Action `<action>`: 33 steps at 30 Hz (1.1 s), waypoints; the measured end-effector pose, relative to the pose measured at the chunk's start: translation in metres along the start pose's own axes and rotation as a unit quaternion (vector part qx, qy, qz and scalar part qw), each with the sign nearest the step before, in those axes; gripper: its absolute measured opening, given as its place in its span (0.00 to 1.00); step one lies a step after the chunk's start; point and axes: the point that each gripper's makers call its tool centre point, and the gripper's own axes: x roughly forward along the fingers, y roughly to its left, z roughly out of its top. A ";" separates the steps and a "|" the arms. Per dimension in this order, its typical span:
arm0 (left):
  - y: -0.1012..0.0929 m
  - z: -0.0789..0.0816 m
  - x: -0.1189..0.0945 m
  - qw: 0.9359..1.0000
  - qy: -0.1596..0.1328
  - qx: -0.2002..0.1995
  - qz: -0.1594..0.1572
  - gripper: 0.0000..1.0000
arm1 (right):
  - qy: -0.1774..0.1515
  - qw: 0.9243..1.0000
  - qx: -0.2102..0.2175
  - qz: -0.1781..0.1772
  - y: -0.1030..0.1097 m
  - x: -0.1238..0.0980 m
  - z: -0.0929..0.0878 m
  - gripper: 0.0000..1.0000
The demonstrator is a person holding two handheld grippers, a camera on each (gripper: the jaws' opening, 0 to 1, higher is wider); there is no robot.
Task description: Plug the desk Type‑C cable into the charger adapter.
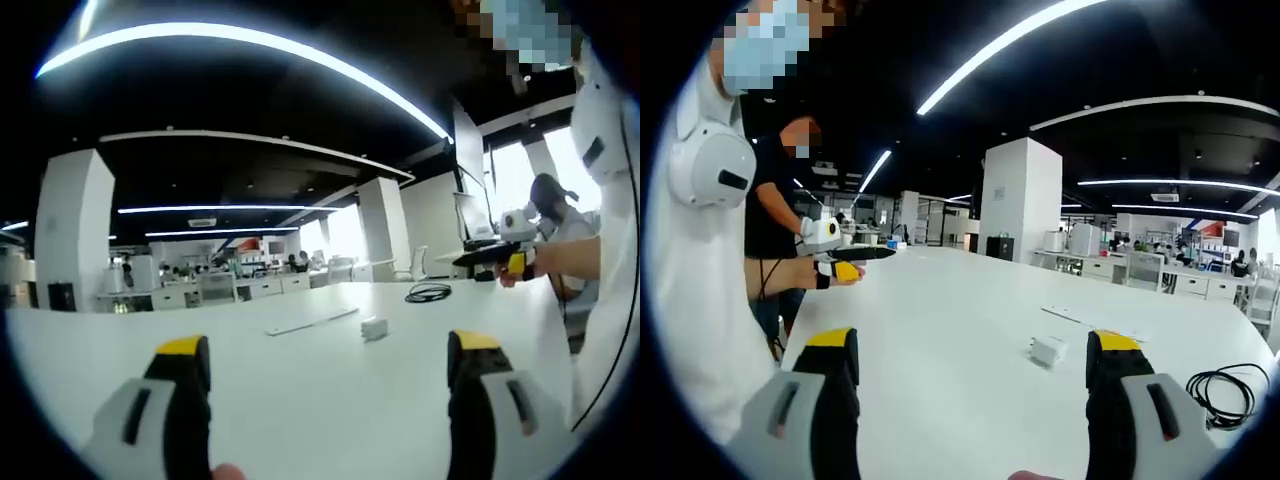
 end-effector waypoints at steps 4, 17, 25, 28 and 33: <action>0.002 0.018 -0.005 0.999 -0.037 -0.004 -0.001 1.00 | -0.009 1.000 -0.004 -0.002 0.006 -0.009 0.011 0.96; -0.013 0.019 -0.011 0.999 -0.013 0.030 -0.017 0.99 | 0.017 0.999 -0.018 0.023 0.023 -0.010 0.005 0.93; -0.018 0.008 -0.012 0.999 0.004 0.028 -0.021 0.97 | 0.007 1.000 -0.002 0.023 0.017 -0.014 -0.002 0.91; -0.018 0.007 -0.010 1.000 0.002 0.024 -0.020 0.97 | 0.009 1.000 0.000 0.029 0.018 -0.014 -0.005 0.92; -0.019 0.004 -0.005 0.999 0.005 0.025 -0.024 0.97 | 0.022 0.999 -0.004 0.031 0.013 -0.012 -0.010 0.92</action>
